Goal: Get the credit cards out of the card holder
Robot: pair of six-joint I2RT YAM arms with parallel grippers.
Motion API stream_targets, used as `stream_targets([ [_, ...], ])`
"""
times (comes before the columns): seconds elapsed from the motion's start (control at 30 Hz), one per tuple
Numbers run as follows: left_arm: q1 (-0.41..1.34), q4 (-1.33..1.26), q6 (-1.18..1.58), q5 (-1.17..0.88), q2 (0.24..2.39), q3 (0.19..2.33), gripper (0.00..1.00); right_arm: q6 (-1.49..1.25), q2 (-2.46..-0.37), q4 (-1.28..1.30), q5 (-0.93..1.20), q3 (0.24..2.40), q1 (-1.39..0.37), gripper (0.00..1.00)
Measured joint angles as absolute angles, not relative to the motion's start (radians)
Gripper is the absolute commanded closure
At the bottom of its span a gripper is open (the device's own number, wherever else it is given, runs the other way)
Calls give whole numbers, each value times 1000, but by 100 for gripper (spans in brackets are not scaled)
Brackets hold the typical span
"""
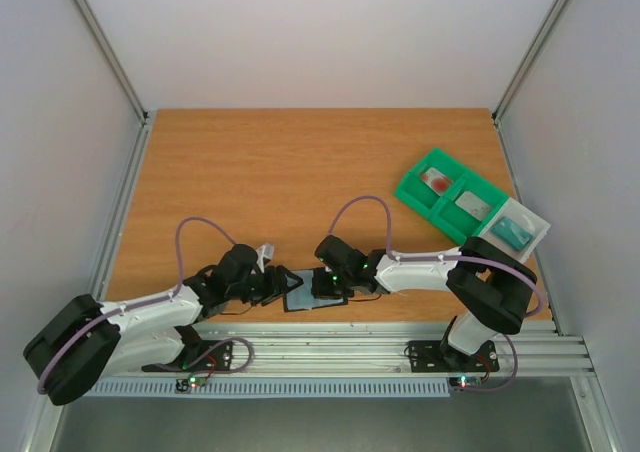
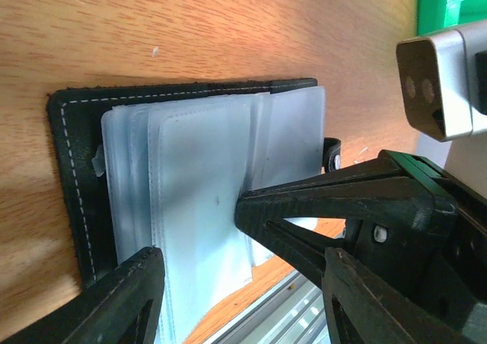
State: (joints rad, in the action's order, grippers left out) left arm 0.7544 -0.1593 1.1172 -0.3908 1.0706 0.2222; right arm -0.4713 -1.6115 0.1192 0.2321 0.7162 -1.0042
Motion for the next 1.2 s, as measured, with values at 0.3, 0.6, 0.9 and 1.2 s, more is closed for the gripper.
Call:
stream_targets([
  [0.3,754,-176,1119,-391,1093,222,39,-471,-1612,116,233,715,-1004,97],
  [0.6,754,-177,1124,-389,1105,222,36,-474,-1612,115,234,715,-1004,97],
  [0.9,754,-177,1137,-389,1106,222,34,-479,-1612,112,234,714,-1004,98],
  [1.2,754,-188,1140,-392,1116,222,38,-482,-1612,106,235,710,-1004,98],
])
